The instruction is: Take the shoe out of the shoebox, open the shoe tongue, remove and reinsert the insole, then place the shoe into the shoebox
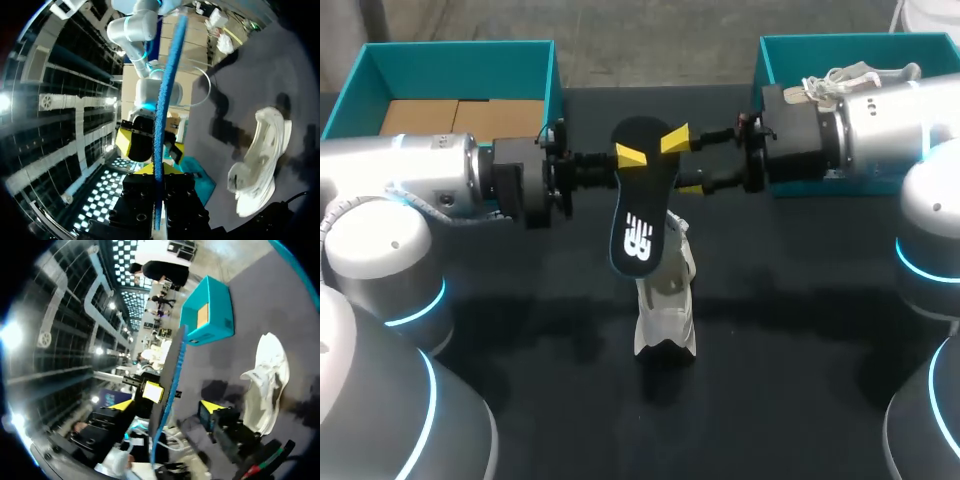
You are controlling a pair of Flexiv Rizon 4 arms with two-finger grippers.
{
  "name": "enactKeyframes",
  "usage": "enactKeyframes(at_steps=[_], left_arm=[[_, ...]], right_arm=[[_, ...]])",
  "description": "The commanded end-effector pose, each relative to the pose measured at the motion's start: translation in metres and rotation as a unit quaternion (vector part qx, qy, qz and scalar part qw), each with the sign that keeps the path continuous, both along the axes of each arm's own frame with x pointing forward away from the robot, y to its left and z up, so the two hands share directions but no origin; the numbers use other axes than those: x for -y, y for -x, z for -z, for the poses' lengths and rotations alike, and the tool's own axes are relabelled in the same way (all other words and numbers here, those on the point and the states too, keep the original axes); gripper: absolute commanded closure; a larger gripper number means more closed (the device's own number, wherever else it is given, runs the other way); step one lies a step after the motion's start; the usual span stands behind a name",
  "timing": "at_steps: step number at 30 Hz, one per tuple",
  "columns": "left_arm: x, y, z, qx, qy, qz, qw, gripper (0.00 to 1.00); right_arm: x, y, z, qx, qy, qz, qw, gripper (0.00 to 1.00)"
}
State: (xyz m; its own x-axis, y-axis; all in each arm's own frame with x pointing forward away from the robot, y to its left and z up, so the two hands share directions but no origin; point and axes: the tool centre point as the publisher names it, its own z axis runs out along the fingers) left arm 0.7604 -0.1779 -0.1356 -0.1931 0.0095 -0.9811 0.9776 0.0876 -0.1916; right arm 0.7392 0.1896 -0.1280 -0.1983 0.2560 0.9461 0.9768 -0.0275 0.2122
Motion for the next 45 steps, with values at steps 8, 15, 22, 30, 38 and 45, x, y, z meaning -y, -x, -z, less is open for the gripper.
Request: enactKeyframes(at_steps=[8, 15, 22, 30, 38, 45], left_arm=[[-0.01, 0.018, 0.012, -0.059, -0.011, 0.033, 0.998, 1.0], [-0.011, 0.025, 0.015, -0.077, -0.027, 0.043, 0.996, 1.0], [-0.011, 0.025, 0.015, -0.077, -0.027, 0.043, 0.996, 1.0], [-0.011, 0.025, 0.015, -0.077, -0.027, 0.043, 0.996, 1.0], [-0.011, 0.025, 0.015, -0.077, -0.027, 0.043, 0.996, 1.0], [-0.011, 0.025, 0.015, -0.077, -0.027, 0.043, 0.996, 1.0]], right_arm=[[0.023, 0.018, 0.01, 0.13, 0.124, 0.0, 0.984, 0.0], [0.023, 0.018, 0.01, 0.13, 0.124, 0.0, 0.984, 0.0], [0.023, 0.018, 0.01, 0.13, 0.124, 0.0, 0.984, 0.0], [0.023, 0.018, 0.01, 0.13, 0.124, 0.0, 0.984, 0.0], [0.023, 0.018, 0.01, 0.13, 0.124, 0.0, 0.984, 0.0], [0.023, 0.018, 0.01, 0.13, 0.124, 0.0, 0.984, 0.0]])
